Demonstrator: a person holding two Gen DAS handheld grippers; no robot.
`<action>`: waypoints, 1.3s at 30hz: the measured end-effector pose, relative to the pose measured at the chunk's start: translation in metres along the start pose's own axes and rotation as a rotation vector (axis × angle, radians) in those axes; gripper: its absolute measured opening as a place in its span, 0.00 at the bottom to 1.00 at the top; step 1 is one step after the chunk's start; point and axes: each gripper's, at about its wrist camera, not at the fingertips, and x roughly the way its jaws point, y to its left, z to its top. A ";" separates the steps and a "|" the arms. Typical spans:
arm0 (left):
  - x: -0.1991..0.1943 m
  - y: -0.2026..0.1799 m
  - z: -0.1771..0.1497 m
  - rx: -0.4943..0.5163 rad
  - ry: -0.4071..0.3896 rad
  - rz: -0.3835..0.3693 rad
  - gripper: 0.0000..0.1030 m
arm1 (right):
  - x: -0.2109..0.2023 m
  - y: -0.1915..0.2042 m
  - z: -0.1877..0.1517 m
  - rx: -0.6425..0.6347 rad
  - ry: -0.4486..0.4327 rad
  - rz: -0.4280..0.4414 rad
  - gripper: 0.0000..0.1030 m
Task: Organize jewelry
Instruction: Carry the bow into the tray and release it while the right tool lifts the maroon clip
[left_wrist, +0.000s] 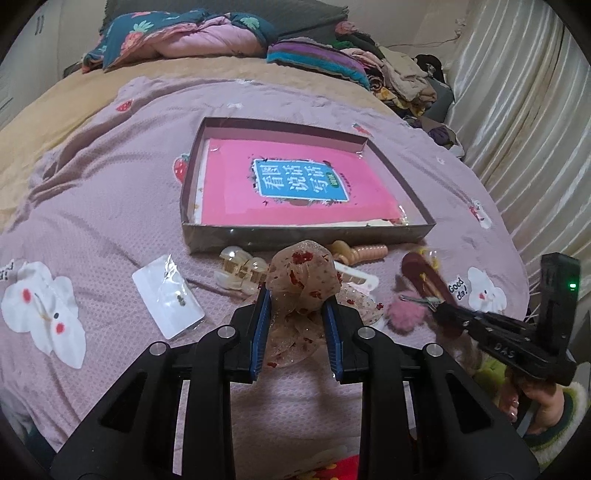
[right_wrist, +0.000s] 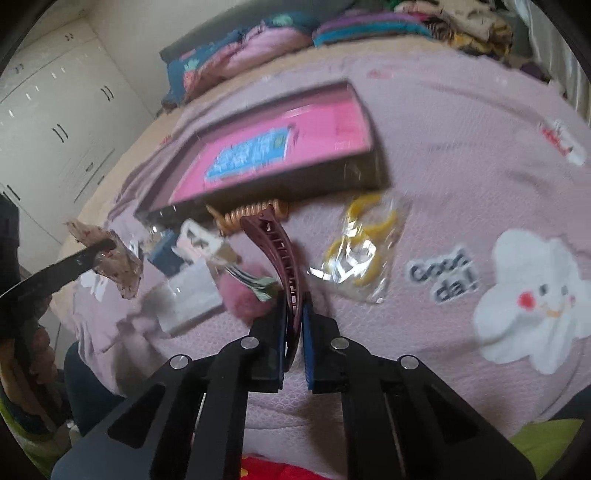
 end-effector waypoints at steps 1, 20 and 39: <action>0.000 -0.002 0.002 0.003 -0.002 -0.001 0.18 | -0.005 0.000 0.001 -0.003 -0.019 -0.007 0.07; 0.006 -0.032 0.068 0.054 -0.087 -0.037 0.18 | -0.072 -0.015 0.067 -0.013 -0.254 -0.041 0.07; 0.067 0.008 0.128 -0.041 -0.068 0.039 0.20 | -0.036 0.004 0.140 -0.090 -0.280 -0.062 0.07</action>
